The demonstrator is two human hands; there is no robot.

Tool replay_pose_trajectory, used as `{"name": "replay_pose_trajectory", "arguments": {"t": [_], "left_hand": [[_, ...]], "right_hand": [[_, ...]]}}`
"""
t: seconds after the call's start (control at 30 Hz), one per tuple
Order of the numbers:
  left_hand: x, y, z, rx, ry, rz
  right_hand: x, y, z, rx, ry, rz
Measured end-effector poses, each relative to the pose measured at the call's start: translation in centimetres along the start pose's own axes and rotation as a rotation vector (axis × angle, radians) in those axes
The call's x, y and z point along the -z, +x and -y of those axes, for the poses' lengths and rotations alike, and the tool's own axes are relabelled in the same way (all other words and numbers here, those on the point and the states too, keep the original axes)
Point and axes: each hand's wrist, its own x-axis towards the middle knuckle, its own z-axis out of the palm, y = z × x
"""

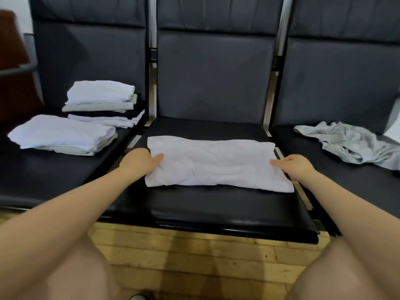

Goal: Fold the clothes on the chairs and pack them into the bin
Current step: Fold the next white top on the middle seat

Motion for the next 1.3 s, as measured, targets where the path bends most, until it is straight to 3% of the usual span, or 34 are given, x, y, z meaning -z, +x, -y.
{"name": "replay_pose_trajectory", "arguments": {"t": [0.1,0.2,0.33,0.47,0.6,0.7,0.8,1.07,1.3], "left_hand": [[-0.7,-1.6,-0.9,-0.025,0.049,0.046],[-1.0,-2.3,-1.1,-0.033,-0.053,0.010],[-0.9,-2.4,-0.3,0.019,-0.363,-0.137],[-0.7,-1.8,-0.4,0.207,-0.725,-0.230],[-0.9,-1.1,-0.6,0.323,-0.817,-0.304],[-1.0,-0.8,-0.5,0.295,-0.732,-0.292],[-0.9,-0.9,0.2,0.160,-0.471,-0.290],[-0.7,-2.3,2.6,-0.091,0.077,-0.257],[0.4,-3.4,4.1,-0.075,0.195,-0.240]], "right_hand": [[0.4,-1.4,0.1,-0.009,0.023,0.085],[0.3,-2.4,0.4,0.036,-0.076,0.136],[-0.1,-2.6,0.3,0.085,0.040,-0.075],[-0.5,-2.2,0.2,0.044,0.247,-0.273],[-1.2,-1.3,0.4,-0.064,0.390,-0.357],[-1.4,-0.5,0.3,-0.107,0.378,-0.414],[-1.2,-0.3,-0.3,-0.118,0.316,-0.411],[0.2,-1.3,-2.4,-0.022,-0.139,-0.351],[0.3,-2.3,-2.3,-0.024,-0.406,-0.300]]}}
